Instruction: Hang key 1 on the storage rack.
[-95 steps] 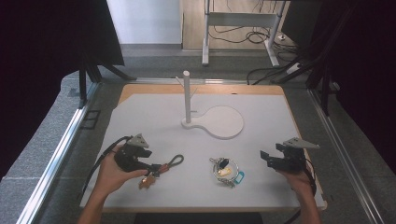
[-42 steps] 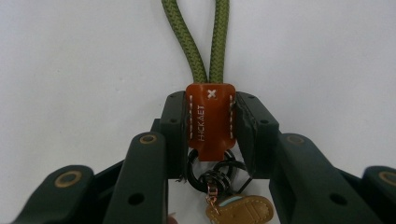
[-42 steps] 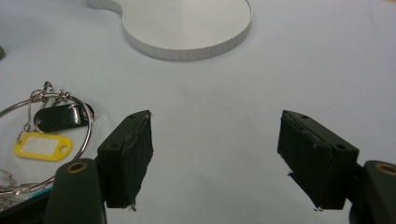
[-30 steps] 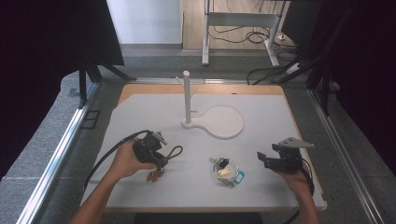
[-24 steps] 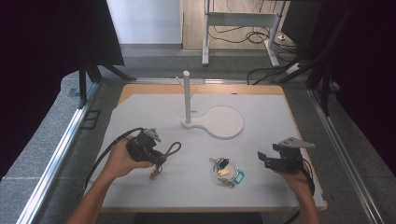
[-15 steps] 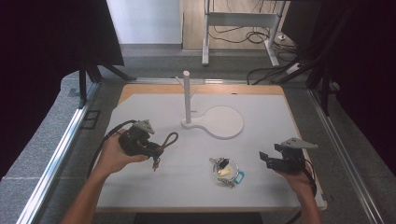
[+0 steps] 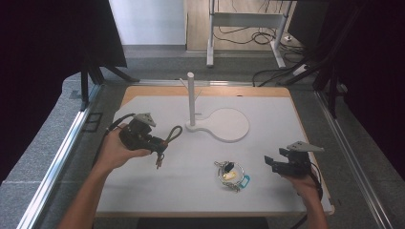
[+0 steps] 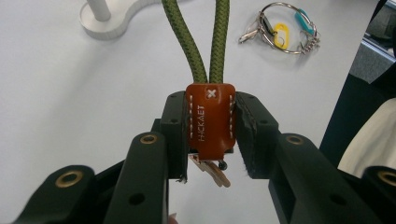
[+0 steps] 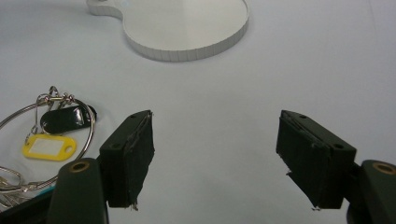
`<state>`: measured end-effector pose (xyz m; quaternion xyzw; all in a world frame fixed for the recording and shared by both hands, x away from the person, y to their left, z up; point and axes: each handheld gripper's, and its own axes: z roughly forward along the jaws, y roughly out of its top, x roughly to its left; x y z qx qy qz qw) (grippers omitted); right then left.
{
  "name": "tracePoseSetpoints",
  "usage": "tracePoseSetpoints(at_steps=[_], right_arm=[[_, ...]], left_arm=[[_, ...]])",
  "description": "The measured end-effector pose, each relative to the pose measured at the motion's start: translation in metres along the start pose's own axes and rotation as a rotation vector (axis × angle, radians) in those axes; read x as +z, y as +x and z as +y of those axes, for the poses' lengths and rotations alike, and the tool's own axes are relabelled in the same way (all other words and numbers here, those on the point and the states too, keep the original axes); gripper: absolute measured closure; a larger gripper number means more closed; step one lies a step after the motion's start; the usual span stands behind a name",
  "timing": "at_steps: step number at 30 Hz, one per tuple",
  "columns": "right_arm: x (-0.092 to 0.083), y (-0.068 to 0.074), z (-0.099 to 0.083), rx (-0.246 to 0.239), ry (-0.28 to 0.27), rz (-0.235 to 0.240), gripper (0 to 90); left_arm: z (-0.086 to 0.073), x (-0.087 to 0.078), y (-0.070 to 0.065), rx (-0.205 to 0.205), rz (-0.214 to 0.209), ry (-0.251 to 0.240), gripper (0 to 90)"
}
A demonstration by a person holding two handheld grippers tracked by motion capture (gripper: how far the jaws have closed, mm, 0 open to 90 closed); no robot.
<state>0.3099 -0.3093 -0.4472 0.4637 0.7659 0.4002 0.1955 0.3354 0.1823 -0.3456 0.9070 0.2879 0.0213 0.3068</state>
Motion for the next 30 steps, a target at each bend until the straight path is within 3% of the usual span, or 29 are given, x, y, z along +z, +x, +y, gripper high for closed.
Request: tracePoseSetpoints(at_steps=[3, 11, 30], right_arm=[[-0.002, -0.001, 0.000, 0.009, -0.012, 0.016, 28.1], [-0.005, -0.004, 0.000, 0.031, -0.031, 0.028, 28.6], [-0.004, -0.006, -0.001, 0.029, -0.014, 0.019, 30.3]], left_arm=[[0.005, -0.005, 0.003, -0.009, -0.028, -0.024, 66.9], [0.016, -0.011, 0.012, -0.013, -0.039, -0.032, 67.0], [0.042, -0.022, 0.029, -0.020, 0.011, -0.006, 66.9]])
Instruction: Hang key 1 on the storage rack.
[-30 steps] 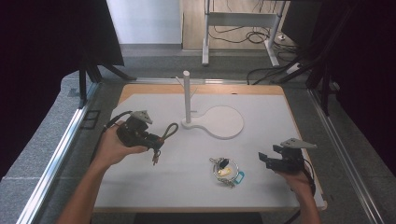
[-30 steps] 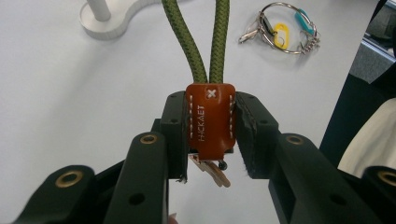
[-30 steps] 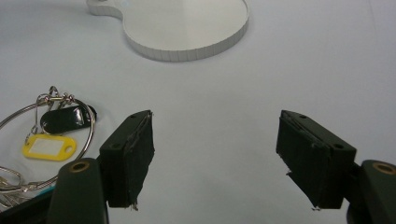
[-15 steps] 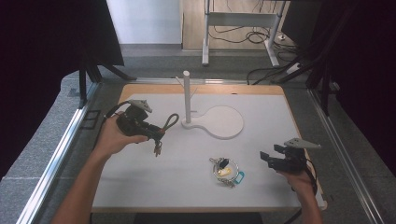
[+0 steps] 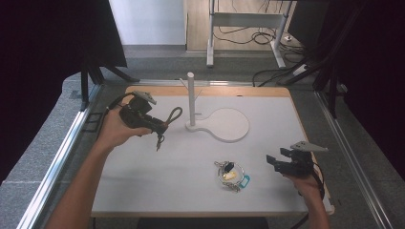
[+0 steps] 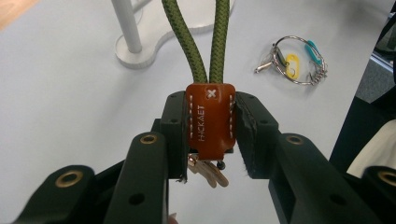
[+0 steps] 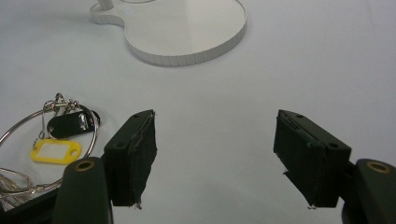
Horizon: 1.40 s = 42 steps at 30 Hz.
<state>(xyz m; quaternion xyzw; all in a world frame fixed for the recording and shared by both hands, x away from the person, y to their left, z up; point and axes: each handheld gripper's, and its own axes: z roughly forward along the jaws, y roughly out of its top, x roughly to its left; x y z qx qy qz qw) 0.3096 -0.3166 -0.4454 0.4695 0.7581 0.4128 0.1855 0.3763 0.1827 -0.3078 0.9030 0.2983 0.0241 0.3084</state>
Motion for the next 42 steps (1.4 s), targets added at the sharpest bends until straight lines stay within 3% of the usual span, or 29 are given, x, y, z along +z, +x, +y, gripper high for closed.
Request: tracePoseSetpoints(at_steps=[16, 29, 34, 42], right_arm=[[0.001, 0.001, 0.000, -0.007, 0.001, -0.001, 30.1], [0.004, 0.004, 0.000, -0.015, 0.013, 0.006, 30.0], [0.005, 0.004, 0.000, -0.017, 0.016, 0.006, 29.9], [0.002, 0.002, -0.001, -0.011, 0.011, 0.001, 29.9]], left_arm=[[0.019, 0.002, 0.018, -0.007, -0.015, 0.004, 66.9], [0.031, 0.000, 0.049, -0.058, -0.049, -0.036, 66.9], [0.036, 0.001, 0.054, -0.057, -0.062, -0.043, 66.9], [0.037, 0.005, 0.068, -0.091, -0.068, -0.062, 66.9]])
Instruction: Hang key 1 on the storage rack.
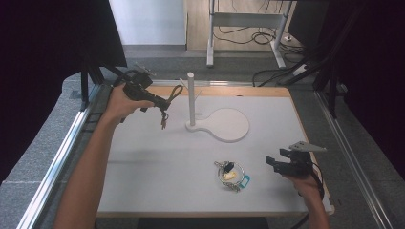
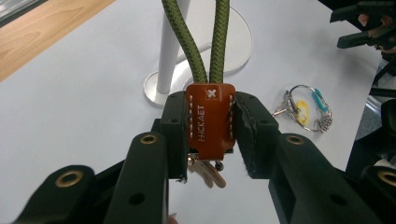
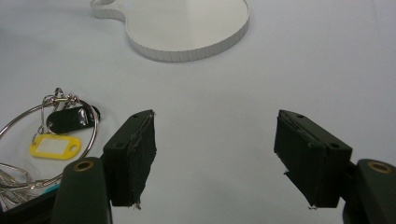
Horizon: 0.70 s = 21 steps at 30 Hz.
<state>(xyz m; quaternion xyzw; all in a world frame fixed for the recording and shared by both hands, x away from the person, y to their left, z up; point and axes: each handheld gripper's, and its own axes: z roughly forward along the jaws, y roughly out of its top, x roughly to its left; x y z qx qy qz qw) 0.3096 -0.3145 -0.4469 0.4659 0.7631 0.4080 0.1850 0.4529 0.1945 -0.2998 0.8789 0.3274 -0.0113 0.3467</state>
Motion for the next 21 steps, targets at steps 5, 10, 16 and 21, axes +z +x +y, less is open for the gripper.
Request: tracePoseSetpoints(at_steps=[5, 10, 16, 21], right_arm=[[0.001, 0.000, 0.000, 0.001, 0.005, 0.000, 29.9], [0.003, 0.002, 0.000, -0.007, 0.009, 0.004, 29.8], [0.003, 0.002, 0.000, -0.007, 0.010, 0.003, 29.8], [0.002, 0.001, 0.000, -0.003, 0.009, -0.001, 29.8]], left_arm=[[-0.001, -0.001, 0.007, -0.019, -0.006, -0.006, 66.9], [-0.002, -0.002, 0.014, -0.036, -0.003, -0.009, 66.9], [0.001, -0.003, 0.019, -0.050, -0.006, -0.019, 66.9], [0.005, -0.001, 0.026, -0.070, -0.008, -0.022, 66.9]])
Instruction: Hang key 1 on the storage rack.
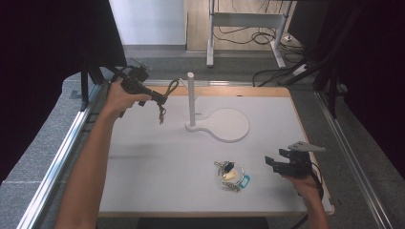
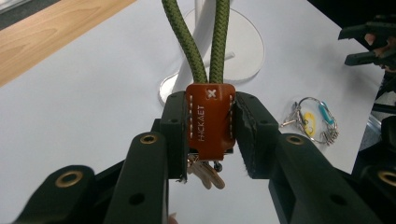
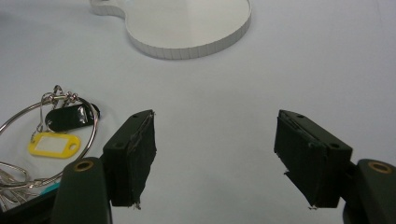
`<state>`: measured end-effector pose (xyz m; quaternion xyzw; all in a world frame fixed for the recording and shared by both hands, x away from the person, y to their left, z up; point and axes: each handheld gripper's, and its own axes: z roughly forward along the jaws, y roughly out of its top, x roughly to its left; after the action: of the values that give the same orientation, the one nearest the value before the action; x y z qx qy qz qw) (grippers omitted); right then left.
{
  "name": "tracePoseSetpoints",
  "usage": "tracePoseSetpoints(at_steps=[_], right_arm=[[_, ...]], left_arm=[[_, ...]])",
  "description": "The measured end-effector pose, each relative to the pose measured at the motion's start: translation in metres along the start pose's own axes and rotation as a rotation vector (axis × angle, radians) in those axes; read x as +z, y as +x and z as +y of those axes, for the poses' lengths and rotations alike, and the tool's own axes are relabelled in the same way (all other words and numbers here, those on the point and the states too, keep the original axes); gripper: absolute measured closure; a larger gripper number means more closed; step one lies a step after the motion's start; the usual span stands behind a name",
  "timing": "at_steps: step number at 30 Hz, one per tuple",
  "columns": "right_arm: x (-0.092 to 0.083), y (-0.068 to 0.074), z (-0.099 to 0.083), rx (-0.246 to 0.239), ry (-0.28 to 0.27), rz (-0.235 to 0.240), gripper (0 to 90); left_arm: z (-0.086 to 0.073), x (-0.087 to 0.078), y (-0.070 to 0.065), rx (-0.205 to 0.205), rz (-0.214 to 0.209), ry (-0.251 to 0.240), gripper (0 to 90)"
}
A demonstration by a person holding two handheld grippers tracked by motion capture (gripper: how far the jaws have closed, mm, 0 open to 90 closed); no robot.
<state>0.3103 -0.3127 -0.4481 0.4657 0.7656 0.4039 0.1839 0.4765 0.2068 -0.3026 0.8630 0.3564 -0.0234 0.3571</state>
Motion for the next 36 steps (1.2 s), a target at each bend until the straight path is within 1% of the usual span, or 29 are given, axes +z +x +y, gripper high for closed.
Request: tracePoseSetpoints(at_steps=[2, 7, 9, 10, 16, 19, 22, 26, 29, 36], right_arm=[[0.000, 0.000, 0.000, 0.004, 0.003, -0.002, 29.8], [0.001, -0.002, -0.002, 0.013, 0.017, -0.016, 30.0], [0.001, -0.003, -0.002, 0.015, 0.017, -0.017, 30.0], [0.000, -0.003, -0.002, 0.017, 0.018, -0.017, 30.1], [-0.002, -0.004, -0.002, 0.020, 0.012, -0.022, 30.0], [-0.002, -0.004, -0.002, 0.019, 0.012, -0.023, 30.0], [-0.002, -0.004, -0.002, 0.019, 0.013, -0.023, 30.0], [-0.001, -0.003, -0.002, 0.015, 0.013, -0.025, 30.0], [-0.001, -0.003, -0.002, 0.013, 0.017, -0.024, 30.0], [0.000, -0.003, -0.003, 0.011, 0.021, -0.027, 30.0]], left_arm=[[0.002, 0.001, 0.003, -0.004, -0.001, 0.001, 66.9], [0.009, 0.003, 0.007, -0.012, -0.014, -0.013, 66.9], [0.011, 0.005, 0.008, -0.015, -0.019, -0.017, 66.9], [0.012, 0.005, 0.010, -0.012, -0.019, -0.011, 66.9], [0.016, 0.010, 0.017, -0.032, -0.027, -0.013, 66.9], [0.018, 0.012, 0.018, -0.036, -0.032, -0.012, 66.9], [0.019, 0.016, 0.019, -0.037, -0.029, 0.001, 66.9], [0.020, 0.020, 0.018, -0.036, -0.041, 0.001, 66.9], [0.021, 0.025, 0.018, -0.034, -0.033, 0.016, 66.9], [0.022, 0.034, 0.015, -0.023, -0.043, 0.029, 66.8]])
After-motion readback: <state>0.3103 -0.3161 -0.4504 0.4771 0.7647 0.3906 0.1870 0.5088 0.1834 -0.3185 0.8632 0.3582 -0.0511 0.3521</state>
